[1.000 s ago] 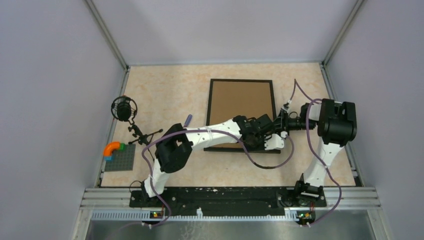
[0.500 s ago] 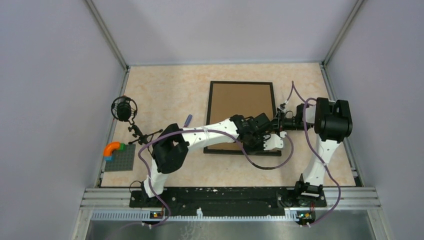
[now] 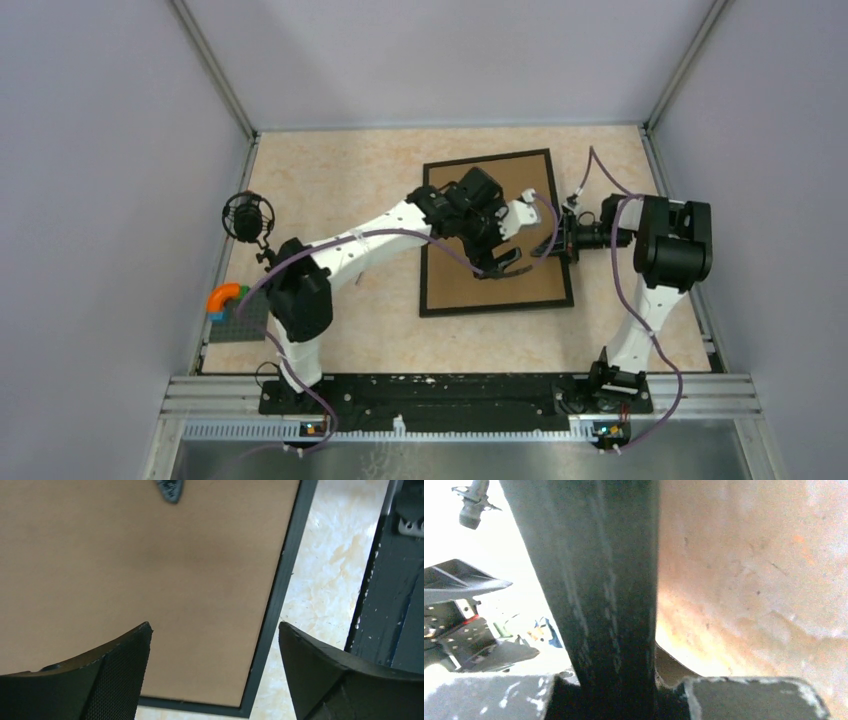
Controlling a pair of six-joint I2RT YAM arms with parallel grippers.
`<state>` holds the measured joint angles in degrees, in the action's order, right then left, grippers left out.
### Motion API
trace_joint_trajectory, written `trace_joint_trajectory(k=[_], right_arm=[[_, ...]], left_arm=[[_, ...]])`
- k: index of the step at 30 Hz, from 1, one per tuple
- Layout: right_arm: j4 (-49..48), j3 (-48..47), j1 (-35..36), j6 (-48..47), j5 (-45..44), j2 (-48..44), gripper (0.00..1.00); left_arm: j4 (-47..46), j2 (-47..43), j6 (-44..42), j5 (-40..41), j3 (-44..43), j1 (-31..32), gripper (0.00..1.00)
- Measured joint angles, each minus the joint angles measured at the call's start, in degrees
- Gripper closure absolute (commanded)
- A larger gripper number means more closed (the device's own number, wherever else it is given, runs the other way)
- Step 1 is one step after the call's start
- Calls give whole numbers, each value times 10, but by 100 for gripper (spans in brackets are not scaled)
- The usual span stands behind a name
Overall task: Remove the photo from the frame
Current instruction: Turn over the photo frame at the center of the board.
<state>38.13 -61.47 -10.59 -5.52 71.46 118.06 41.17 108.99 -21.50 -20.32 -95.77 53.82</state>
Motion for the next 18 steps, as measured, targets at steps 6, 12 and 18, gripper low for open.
trace_joint_trajectory(k=[6, 12, 18], right_arm=[[125, -114, -2, 3, -96, -65, 100], [245, -232, -8, -1, -199, -95, 100], [366, -374, -8, -23, -305, -112, 100]], left_arm=[[-22, -63, 40, -14, -7, -72, 1], [-33, -68, 66, -3, -14, -148, 1], [-34, -69, 75, 3, 4, -200, 1]])
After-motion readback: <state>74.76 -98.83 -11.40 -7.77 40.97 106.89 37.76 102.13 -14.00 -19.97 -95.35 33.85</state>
